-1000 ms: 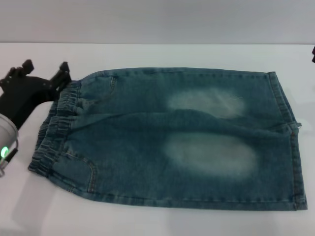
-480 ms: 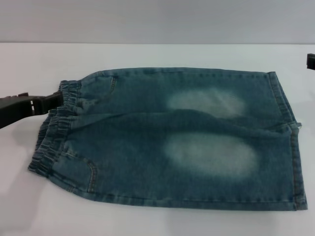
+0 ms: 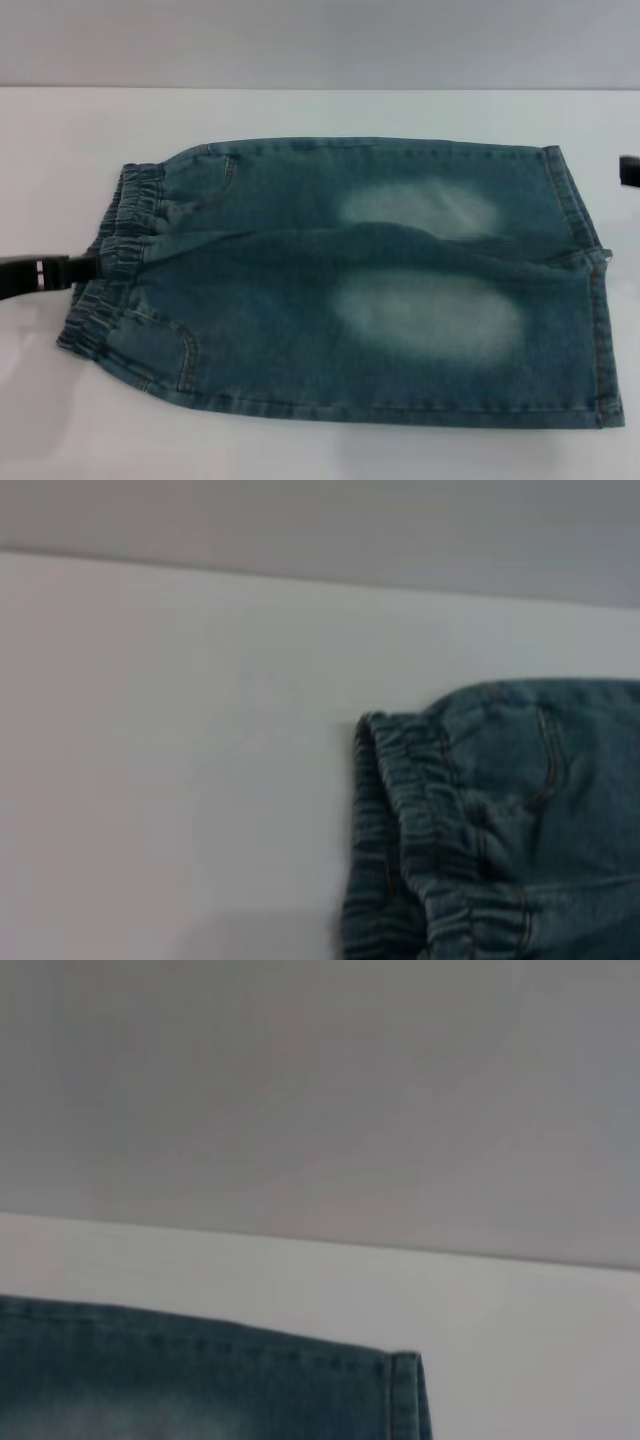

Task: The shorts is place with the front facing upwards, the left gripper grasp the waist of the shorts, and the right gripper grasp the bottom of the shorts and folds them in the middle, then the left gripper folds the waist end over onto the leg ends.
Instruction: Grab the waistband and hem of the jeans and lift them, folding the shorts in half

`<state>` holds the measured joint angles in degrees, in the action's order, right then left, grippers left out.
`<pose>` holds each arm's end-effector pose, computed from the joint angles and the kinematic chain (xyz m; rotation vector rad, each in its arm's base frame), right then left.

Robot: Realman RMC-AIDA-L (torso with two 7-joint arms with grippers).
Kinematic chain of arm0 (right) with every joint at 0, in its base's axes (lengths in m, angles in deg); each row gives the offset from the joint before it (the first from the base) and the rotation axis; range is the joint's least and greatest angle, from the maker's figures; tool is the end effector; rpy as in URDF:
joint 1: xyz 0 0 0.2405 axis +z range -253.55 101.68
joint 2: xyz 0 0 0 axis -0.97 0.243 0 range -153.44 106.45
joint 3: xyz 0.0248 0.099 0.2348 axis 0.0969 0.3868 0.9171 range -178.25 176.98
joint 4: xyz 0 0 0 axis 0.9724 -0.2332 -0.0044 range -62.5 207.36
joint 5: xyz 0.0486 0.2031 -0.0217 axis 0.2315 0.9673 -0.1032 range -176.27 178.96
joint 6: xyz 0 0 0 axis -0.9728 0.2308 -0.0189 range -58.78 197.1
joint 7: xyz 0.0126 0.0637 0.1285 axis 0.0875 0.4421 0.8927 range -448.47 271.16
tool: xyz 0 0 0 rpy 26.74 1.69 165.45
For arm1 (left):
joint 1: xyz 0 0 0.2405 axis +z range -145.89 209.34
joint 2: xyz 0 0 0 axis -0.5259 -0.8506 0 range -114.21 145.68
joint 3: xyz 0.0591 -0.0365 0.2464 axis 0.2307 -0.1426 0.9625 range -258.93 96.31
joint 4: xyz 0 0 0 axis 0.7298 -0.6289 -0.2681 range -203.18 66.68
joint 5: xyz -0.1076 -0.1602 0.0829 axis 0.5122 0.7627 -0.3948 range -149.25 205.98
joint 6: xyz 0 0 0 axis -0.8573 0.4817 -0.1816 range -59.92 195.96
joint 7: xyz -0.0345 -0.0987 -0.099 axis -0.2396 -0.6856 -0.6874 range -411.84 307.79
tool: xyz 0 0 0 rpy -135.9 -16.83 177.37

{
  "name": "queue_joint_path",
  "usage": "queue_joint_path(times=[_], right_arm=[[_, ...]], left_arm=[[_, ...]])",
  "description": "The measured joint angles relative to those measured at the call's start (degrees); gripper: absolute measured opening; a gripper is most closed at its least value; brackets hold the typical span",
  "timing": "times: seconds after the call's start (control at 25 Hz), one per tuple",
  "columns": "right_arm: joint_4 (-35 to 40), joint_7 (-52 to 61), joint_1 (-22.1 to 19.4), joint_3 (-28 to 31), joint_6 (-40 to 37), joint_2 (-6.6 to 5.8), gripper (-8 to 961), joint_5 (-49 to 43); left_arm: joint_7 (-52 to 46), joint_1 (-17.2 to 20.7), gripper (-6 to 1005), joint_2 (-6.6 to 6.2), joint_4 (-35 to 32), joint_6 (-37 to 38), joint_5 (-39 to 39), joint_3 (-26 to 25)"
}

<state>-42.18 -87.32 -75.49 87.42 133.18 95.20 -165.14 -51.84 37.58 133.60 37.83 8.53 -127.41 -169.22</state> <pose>0.2035 0.3010 0.0817 -1.8104 1.0555 0.0289 -0.2537 0.2769 0.0520 -1.8206 -1.3092 -0.0376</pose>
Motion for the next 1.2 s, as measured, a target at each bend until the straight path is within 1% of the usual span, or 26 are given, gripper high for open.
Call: queue_joint_path(times=[0.12,0.36,0.4,0.52,0.56,0.6,0.68,0.76,0.84,1.04,1.08,1.2], right_arm=[[0.1,0.0,-1.6,-0.5,-0.6,0.1,749,0.0],[0.6,0.3,-3.0,-0.6,-0.9,0.13,749,0.0],[0.8,0.3,-3.1,-0.6,-1.0,0.13,749,-0.1],[1.2,0.3,-3.0,-0.8,-1.5,0.13,749,-0.2],[1.4,0.3,-2.9,-0.8,-1.6,0.13,749,-0.3],[1.5,0.3,-2.8,-0.8,-1.7,0.13,749,-0.4],[1.8,0.3,-2.7,-0.8,-1.8,0.13,749,-0.5],[2.1,0.3,-2.7,-0.8,-2.2,0.13,749,-0.5],[2.3,0.3,-2.6,-0.8,-2.4,0.13,749,-0.5],[2.9,0.1,-2.2,-0.8,-2.7,0.13,749,-0.5],[3.0,0.1,-2.2,-0.8,-2.7,0.13,749,-0.5],[3.0,0.1,-2.2,-0.8,-2.8,0.13,749,-0.5]], left_arm=[[-0.6,-0.3,801,0.06,-0.3,-1.1,-0.3,0.1],[-0.8,-0.5,798,0.08,-0.3,-2.4,-0.3,0.3],[-0.9,-1.2,798,0.08,-0.6,-4.0,-0.3,0.4],[-0.9,-1.8,797,0.08,-1.2,-4.6,-0.3,0.5],[-0.9,-2.9,796,0.09,-2.8,-5.5,-0.3,0.6],[-0.9,-2.9,796,0.09,-2.8,-5.5,-0.3,0.6],[-1.3,-4.1,795,0.08,-4.9,-6.5,-0.6,0.6],[-1.6,-4.3,794,0.08,-5.3,-6.7,-1.0,0.6],[-2.9,-4.6,793,0.13,-5.6,-7.3,-3.1,1.3],[-3.4,-4.6,791,0.14,-5.6,-7.5,-4.0,1.7],[-3.9,-5.1,791,0.16,-5.8,-7.8,-5.3,2.0],[-4.0,-5.3,789,0.17,-5.9,-8.1,-5.4,2.1]])
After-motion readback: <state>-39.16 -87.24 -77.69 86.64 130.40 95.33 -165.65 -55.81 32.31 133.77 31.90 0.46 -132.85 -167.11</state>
